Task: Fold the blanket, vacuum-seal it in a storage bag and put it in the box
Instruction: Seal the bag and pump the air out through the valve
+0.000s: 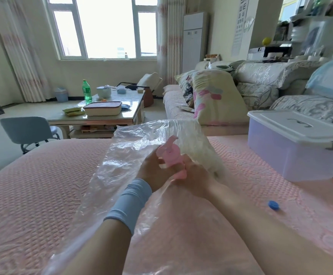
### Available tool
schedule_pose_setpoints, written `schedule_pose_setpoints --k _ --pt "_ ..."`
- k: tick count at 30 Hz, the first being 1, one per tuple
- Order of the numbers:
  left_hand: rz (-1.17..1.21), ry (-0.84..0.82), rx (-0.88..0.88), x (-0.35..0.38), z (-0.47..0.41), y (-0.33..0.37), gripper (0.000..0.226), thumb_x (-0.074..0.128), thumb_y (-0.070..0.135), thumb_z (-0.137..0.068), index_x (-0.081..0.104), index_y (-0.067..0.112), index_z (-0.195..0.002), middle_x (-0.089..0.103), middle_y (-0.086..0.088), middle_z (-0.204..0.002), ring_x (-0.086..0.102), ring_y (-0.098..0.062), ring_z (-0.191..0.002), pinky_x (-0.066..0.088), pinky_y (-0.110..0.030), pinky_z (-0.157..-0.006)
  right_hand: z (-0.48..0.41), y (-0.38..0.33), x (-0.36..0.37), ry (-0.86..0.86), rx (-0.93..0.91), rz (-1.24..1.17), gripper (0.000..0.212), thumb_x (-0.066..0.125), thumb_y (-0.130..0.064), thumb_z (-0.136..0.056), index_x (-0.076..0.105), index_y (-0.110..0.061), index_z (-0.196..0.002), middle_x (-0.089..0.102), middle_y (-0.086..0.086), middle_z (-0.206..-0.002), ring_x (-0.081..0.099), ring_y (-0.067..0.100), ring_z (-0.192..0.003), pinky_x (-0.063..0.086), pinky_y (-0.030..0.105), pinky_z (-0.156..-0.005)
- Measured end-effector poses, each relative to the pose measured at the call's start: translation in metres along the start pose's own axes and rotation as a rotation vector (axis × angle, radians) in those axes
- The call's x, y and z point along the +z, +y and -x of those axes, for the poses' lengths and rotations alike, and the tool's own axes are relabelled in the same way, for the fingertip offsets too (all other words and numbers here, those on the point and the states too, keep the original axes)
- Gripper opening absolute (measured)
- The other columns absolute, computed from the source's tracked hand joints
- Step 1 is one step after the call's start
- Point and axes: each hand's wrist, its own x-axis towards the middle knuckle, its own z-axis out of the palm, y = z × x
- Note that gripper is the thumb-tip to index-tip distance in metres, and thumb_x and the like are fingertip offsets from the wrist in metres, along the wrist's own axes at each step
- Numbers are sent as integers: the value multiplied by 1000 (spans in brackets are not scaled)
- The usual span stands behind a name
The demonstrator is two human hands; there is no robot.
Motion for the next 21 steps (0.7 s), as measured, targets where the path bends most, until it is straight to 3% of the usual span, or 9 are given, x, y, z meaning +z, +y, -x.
schedule_pose_setpoints --k 2,5,8,12,14,16,19,21 --pt "77 46 -7 2 -1 2 64 80 13 -76 49 49 -119 64 9 -106 64 -19 -91 55 -24 -79 6 5 -1 -3 17 90 76 79 -43 -71 36 -36 -135 46 -3 -131 44 21 -125 42 36 -98" --pt "191 55 -43 6 -3 3 65 76 2 -78 48 38 -125 63 8 -105 63 -19 -86 55 -30 -78 17 20 -5 -105 127 286 91 70 -45 -81 18 -32 -155 10 -6 -162 14 18 -149 19 44 -120" --pt "108 33 -28 9 -3 5 62 79 5 -74 55 46 -113 64 12 -103 64 -13 -88 53 -20 -74 23 36 -3 -307 155 540 95 61 -37 -88 -1 -32 -159 -26 -6 -164 -14 18 -154 -2 53 -123" --pt "-95 54 -25 21 0 10 47 88 17 -63 66 32 -101 67 17 -91 60 6 -79 44 -6 -67 26 35 -6 -360 167 597 89 54 -34 -92 -3 -29 -160 -31 0 -162 -26 22 -150 -13 53 -120" --pt "-110 45 -18 27 3 15 49 89 15 -60 67 28 -102 67 18 -90 58 15 -75 43 -3 -65 29 24 -20 -290 181 433 88 53 -27 -91 -2 -32 -160 -22 1 -166 -22 23 -152 -11 50 -121" --pt "-110 52 -20 32 6 18 51 90 12 -59 69 24 -104 67 20 -88 57 19 -71 42 -1 -63 36 8 -41 -87 116 220 91 55 -26 -83 8 -30 -160 3 5 -168 2 26 -155 6 47 -125" --pt "-111 79 -43 37 12 21 51 90 13 -58 71 25 -104 69 22 -86 59 17 -72 43 -2 -64 54 -20 -75 235 -117 -129 86 58 -15 -75 29 -30 -154 39 4 -154 50 26 -130 44 45 -108" --pt "-93 79 -50 41 16 22 47 87 10 -61 73 25 -103 72 22 -84 61 12 -73 46 -5 -67 68 -35 -89 309 -321 -100 81 60 -15 -73 39 -32 -150 48 -1 -145 58 19 -118 52 39 -98"
